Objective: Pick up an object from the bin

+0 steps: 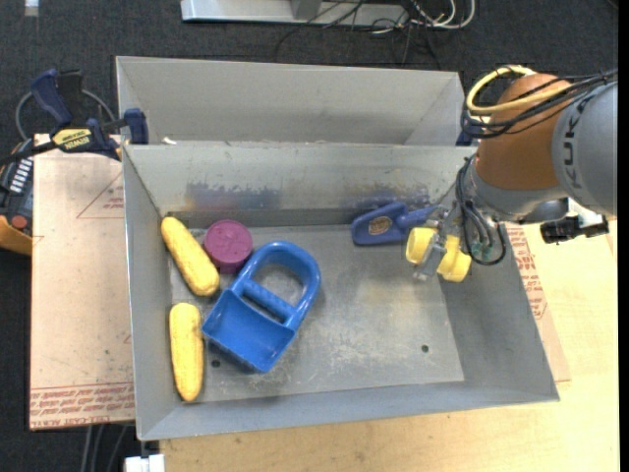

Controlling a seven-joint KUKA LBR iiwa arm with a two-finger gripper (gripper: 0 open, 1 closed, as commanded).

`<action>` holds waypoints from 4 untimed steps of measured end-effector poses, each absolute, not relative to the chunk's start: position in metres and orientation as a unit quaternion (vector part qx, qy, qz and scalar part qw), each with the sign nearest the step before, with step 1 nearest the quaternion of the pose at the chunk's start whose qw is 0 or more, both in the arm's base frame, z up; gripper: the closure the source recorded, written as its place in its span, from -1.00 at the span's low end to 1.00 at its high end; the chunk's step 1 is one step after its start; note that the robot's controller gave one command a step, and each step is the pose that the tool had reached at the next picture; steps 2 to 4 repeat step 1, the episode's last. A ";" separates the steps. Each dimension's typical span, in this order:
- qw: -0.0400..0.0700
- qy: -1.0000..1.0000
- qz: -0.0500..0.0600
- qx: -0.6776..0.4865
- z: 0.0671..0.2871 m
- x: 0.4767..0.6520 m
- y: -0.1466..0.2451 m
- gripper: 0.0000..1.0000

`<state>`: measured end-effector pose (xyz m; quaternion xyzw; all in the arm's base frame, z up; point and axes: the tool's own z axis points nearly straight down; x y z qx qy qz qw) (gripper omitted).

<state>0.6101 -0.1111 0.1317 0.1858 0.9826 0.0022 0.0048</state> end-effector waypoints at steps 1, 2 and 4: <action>0.003 0.983 0.003 0.186 0.143 0.609 -0.111 1.00; 0.003 0.983 0.003 0.186 0.143 0.609 -0.111 1.00; 0.003 0.983 0.003 0.186 0.143 0.609 -0.111 1.00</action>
Offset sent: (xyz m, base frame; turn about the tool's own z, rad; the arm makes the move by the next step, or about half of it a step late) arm -0.0001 0.0001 0.0387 0.0000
